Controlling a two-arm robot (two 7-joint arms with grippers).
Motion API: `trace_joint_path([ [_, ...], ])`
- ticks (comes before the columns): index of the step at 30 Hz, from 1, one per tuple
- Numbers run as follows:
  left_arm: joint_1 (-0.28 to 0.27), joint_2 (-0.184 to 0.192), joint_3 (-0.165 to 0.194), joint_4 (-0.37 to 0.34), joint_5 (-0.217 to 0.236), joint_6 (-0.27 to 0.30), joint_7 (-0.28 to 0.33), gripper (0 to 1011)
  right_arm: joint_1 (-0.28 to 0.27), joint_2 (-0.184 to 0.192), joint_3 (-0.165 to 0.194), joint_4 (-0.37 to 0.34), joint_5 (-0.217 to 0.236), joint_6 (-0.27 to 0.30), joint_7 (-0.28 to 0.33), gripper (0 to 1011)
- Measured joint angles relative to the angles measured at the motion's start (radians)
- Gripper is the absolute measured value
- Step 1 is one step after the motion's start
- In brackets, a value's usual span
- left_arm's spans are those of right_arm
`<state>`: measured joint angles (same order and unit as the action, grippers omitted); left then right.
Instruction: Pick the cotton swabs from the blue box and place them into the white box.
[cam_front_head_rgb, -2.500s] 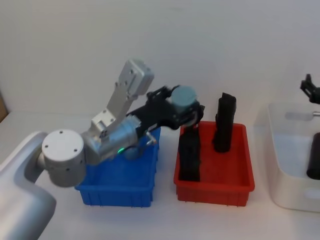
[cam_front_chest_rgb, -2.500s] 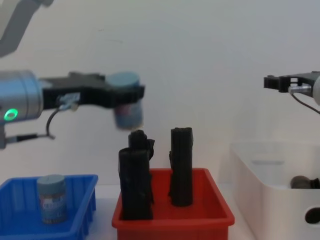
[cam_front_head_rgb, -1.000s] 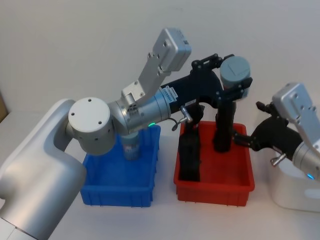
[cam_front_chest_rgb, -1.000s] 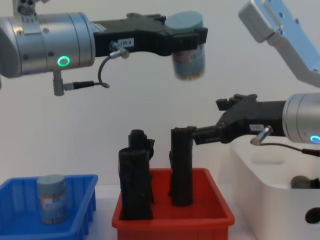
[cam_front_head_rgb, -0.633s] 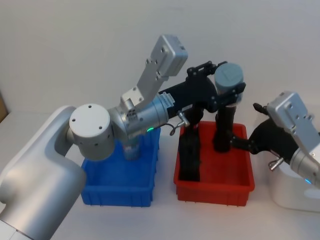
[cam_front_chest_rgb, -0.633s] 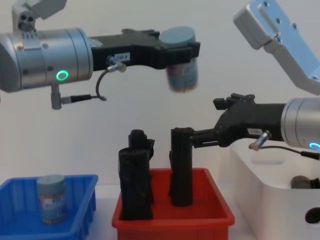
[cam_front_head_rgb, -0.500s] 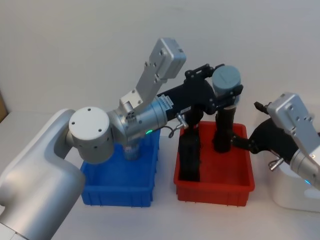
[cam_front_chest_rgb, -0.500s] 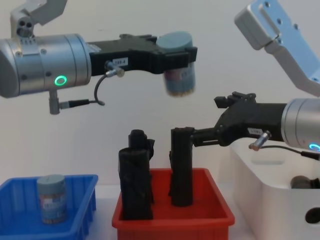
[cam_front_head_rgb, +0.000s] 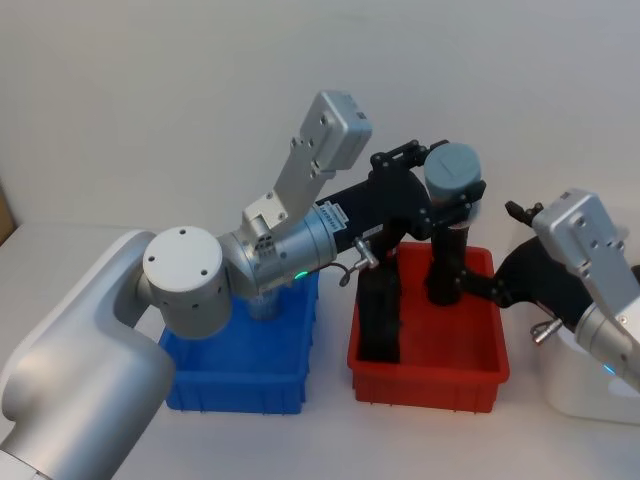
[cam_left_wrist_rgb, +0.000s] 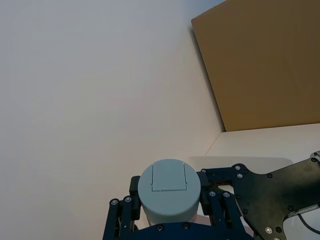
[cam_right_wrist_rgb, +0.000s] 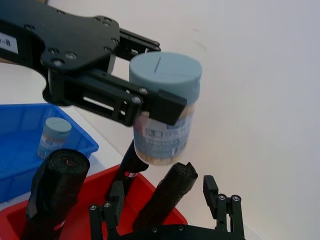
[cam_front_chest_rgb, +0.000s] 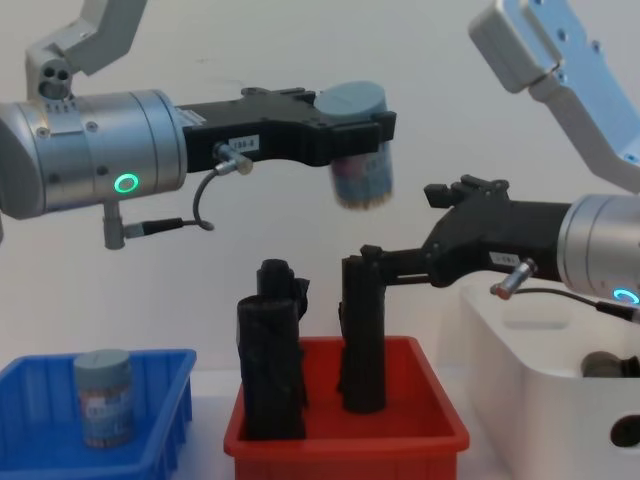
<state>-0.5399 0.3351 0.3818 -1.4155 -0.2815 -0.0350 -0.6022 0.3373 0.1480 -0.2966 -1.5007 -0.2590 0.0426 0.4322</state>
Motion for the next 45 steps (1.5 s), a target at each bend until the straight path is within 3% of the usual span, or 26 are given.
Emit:
trace_joint_path([
  [31, -0.007, -0.018, 0.023, 0.027, -0.017, -0.015, -0.024, 668, 0.025, -0.031, -0.024, -0.004, 0.0, -0.018, -0.076, 999],
  [35, -0.006, -0.018, 0.024, 0.025, -0.017, -0.012, -0.021, 669, 0.028, -0.034, -0.025, -0.004, 0.0, -0.019, -0.08, 945],
  [45, -0.005, -0.017, 0.025, 0.022, -0.019, -0.01, -0.017, 668, 0.031, -0.037, -0.027, -0.004, 0.0, -0.019, -0.085, 668],
])
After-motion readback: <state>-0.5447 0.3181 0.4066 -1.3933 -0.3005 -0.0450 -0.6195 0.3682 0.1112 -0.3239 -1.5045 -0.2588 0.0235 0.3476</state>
